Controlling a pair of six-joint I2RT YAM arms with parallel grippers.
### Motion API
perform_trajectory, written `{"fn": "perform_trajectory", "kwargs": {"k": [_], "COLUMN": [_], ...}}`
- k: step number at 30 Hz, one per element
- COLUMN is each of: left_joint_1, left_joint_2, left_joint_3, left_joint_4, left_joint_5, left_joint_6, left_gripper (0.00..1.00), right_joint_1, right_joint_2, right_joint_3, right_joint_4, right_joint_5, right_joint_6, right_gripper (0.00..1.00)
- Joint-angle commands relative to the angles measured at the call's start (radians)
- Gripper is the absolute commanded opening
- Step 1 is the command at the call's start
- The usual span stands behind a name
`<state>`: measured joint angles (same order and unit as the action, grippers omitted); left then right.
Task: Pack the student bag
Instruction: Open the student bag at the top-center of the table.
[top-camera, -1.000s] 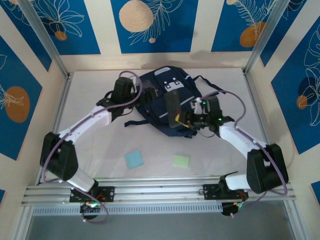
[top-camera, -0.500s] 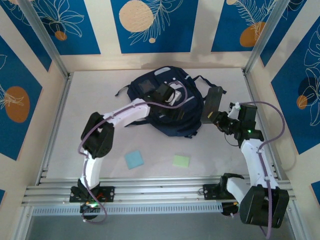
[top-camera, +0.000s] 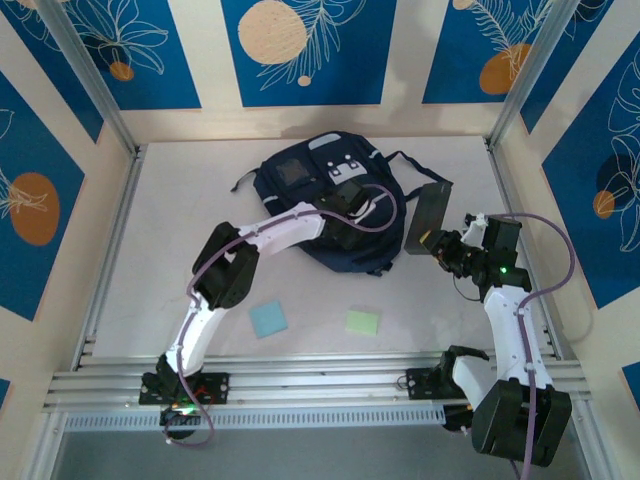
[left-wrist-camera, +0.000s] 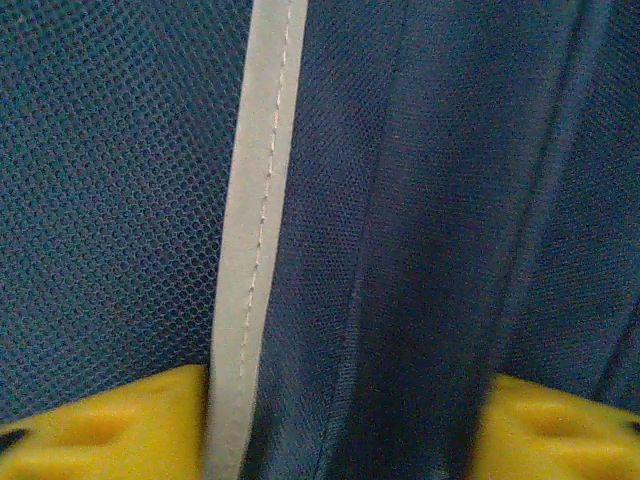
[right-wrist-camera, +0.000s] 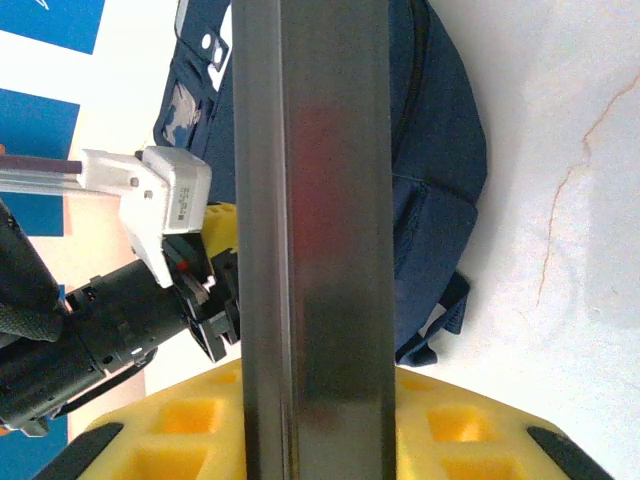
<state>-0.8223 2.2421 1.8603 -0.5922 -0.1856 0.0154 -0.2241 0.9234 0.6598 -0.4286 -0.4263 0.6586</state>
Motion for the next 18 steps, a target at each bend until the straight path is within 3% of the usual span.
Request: {"fn": "perform_trajectory", "kwargs": {"k": [1, 2, 6, 11, 14, 18], "left_joint_1": [0.01, 0.013, 0.019, 0.086, 0.15, 0.203], "left_joint_2": [0.028, 0.029, -0.02, -0.125, -0.198, -0.272], "left_joint_3": [0.045, 0.055, 0.058, 0.033, -0.05, -0.14], "left_joint_4": [-0.026, -0.037, -0.056, -0.044, 0.077, 0.235], "left_joint_5": [-0.059, -0.033, 0.078, 0.347, 0.534, 0.669], "left_joint_6": [0.011, 0.003, -0.035, -0.191, -0.32, -0.46], "left_gripper": [0.23, 0.01, 0.0, 0.0, 0.0, 0.0], "right_joint_1": [-0.006, -0.006, -0.008, -0.008, -0.006, 0.01], "right_joint_2": [-0.031, -0.032, -0.037, -0.06, -0.078, -0.072], "right_joint_3": [0.003, 0.004, 0.005, -0.012, -0.035, -0.067], "right_joint_4": [0.011, 0.011, 0.007, 0.037, 0.074, 0.141], "right_joint_5": [-0.045, -0.046, -0.038, -0.035, -0.048, -0.081], "right_joint_6": [-0.01, -0.011, -0.014, -0.005, 0.015, 0.059], "right_gripper": [0.2, 0.2, 0.2, 0.2, 0.2, 0.2]}}
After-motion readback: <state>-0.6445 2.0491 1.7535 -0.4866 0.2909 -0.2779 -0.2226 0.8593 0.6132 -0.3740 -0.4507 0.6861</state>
